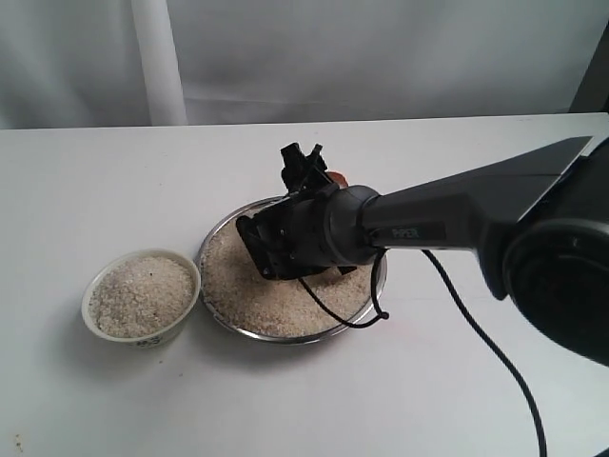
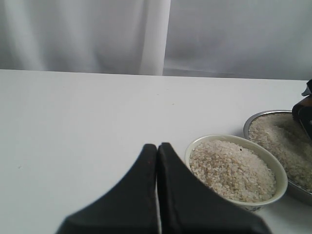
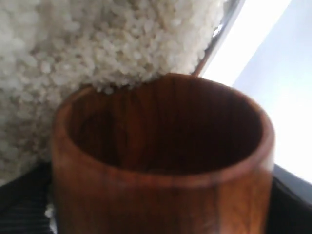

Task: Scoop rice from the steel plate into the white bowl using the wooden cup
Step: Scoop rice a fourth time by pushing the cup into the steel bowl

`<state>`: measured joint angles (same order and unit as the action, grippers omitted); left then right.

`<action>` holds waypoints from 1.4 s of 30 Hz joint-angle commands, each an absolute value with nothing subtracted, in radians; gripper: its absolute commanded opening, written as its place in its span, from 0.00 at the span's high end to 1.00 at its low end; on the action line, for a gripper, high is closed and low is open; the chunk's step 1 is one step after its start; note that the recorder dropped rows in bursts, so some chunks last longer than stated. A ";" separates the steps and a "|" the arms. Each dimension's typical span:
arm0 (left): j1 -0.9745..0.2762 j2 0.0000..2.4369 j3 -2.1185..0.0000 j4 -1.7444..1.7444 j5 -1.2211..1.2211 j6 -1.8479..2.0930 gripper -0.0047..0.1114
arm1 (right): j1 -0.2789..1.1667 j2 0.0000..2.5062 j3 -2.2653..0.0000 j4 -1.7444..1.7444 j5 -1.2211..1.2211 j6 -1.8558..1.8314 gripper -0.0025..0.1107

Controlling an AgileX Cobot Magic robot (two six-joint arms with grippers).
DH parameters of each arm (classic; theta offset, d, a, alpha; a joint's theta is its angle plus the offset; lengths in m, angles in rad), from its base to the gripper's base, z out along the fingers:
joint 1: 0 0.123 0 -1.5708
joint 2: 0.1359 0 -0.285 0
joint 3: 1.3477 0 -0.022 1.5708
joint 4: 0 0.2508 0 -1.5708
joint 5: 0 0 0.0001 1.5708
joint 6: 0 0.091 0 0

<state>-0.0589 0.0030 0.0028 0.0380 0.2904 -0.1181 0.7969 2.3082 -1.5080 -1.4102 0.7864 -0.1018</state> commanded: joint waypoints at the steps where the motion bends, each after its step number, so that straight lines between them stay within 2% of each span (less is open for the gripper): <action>1: -0.063 0.000 0.000 0.033 0.285 -0.123 0.96 | 0.828 2.310 -1.515 -1.384 0.762 -0.105 0.98; 22: -0.063 0.000 0.000 0.033 0.285 -0.123 0.96 | 0.858 2.224 -1.513 -0.963 0.637 -0.096 0.98; 32: -0.063 0.000 0.000 0.033 0.285 -0.123 0.96 | 0.852 2.224 -1.513 -0.922 0.608 -0.049 0.98; 42: -0.063 0.000 0.000 0.033 0.285 -0.123 0.96 | 0.811 2.165 -1.433 -0.796 0.442 -0.014 0.98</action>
<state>-0.0589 0.0030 0.0028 0.0380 0.2904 -0.1181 0.8208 2.2024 -1.4654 -0.8440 0.5283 -0.0307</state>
